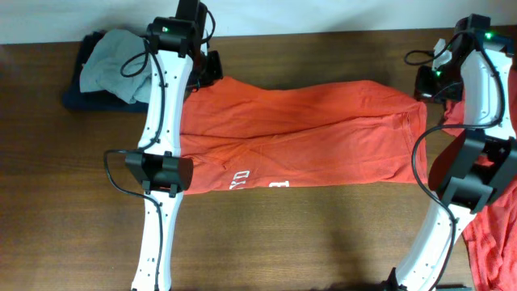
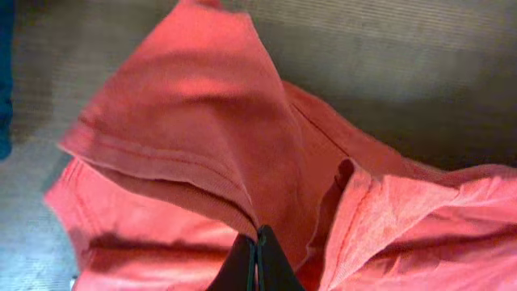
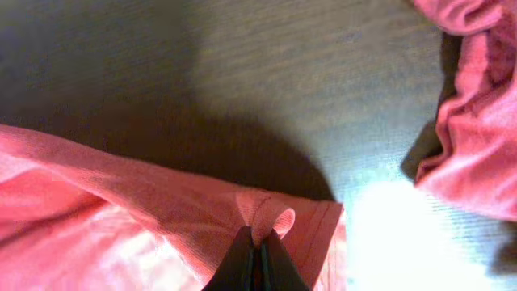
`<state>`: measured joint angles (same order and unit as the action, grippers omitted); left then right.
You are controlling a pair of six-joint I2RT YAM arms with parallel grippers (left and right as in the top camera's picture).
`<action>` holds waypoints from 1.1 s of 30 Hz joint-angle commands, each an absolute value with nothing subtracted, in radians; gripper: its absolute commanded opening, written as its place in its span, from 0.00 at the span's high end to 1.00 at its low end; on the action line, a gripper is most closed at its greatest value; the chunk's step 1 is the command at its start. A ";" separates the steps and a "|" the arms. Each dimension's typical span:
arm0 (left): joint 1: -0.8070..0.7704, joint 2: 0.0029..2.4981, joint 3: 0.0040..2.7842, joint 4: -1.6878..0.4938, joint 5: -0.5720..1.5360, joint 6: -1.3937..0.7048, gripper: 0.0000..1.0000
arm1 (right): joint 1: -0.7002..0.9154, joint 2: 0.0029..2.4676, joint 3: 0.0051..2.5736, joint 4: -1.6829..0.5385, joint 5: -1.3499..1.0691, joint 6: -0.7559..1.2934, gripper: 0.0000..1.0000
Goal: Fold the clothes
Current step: 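Fold the top half down over the bottom half with both grippers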
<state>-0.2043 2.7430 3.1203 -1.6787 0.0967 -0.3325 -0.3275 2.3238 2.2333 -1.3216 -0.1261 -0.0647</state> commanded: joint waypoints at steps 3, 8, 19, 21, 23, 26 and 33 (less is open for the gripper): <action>-0.220 2.694 3.137 -1.688 0.112 -0.266 0.99 | -0.329 2.263 2.257 -1.404 -0.132 -0.167 0.96; -0.261 2.601 3.136 -1.688 -0.014 -0.258 0.99 | -0.329 2.262 2.257 -1.452 -0.154 -0.179 0.96; -0.255 2.382 2.785 -1.688 0.002 -0.245 0.99 | -0.329 2.262 2.257 -1.520 -0.166 -0.180 0.96; -0.253 2.359 2.692 -1.688 0.003 -0.245 0.99 | -0.329 2.262 2.257 -1.527 -0.165 -0.180 0.96; -0.253 2.355 2.621 -1.688 0.003 -0.244 0.99 | -0.329 2.262 2.257 -1.542 -0.165 -0.188 0.96; -0.253 2.356 2.498 -1.688 -0.005 -0.245 0.99 | -0.329 2.262 2.255 -1.576 -0.163 -0.210 0.96; -0.252 2.355 2.299 -1.688 -0.073 -0.261 0.99 | -0.329 2.262 2.240 -1.641 -0.101 -0.209 0.96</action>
